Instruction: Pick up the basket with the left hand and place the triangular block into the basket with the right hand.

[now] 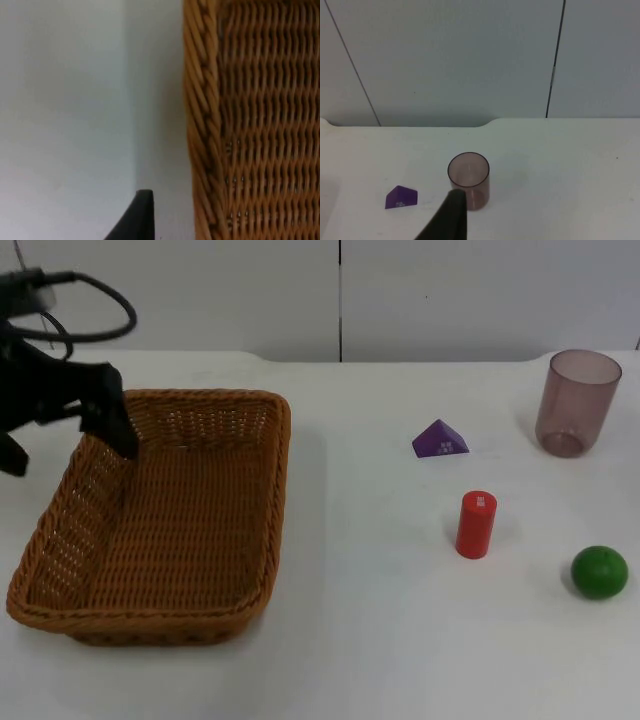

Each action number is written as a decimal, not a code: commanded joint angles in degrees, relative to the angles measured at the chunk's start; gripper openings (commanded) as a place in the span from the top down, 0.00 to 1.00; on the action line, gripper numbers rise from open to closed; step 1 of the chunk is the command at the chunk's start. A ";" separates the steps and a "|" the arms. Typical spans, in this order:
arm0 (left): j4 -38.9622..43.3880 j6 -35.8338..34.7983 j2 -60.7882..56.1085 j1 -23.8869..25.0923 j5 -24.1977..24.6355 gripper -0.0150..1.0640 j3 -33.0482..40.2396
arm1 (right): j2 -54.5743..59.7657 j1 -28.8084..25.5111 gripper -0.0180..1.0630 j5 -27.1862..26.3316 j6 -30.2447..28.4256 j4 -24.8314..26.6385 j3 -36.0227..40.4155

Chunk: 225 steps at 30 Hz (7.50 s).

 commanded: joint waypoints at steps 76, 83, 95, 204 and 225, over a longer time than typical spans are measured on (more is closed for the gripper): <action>-30.73 5.89 -8.66 -0.26 9.62 0.99 -0.57 | -0.11 -0.32 0.01 -1.03 -2.30 -1.87 -1.60; -29.73 4.57 -10.91 -0.26 10.54 0.99 -0.57 | 1.24 -0.32 0.01 -0.70 -4.98 -1.43 -1.73; -29.11 4.30 -10.81 -0.26 10.33 0.99 -0.57 | 17.58 -0.32 0.01 2.46 -28.81 15.58 -16.23; -20.19 -4.54 -7.21 -4.91 8.48 0.99 -0.57 | 81.96 14.52 0.98 18.41 -49.57 22.27 -57.74; -20.42 -3.43 -7.21 -4.91 8.45 0.99 -0.57 | 55.14 16.74 0.98 32.53 -36.27 16.53 -57.74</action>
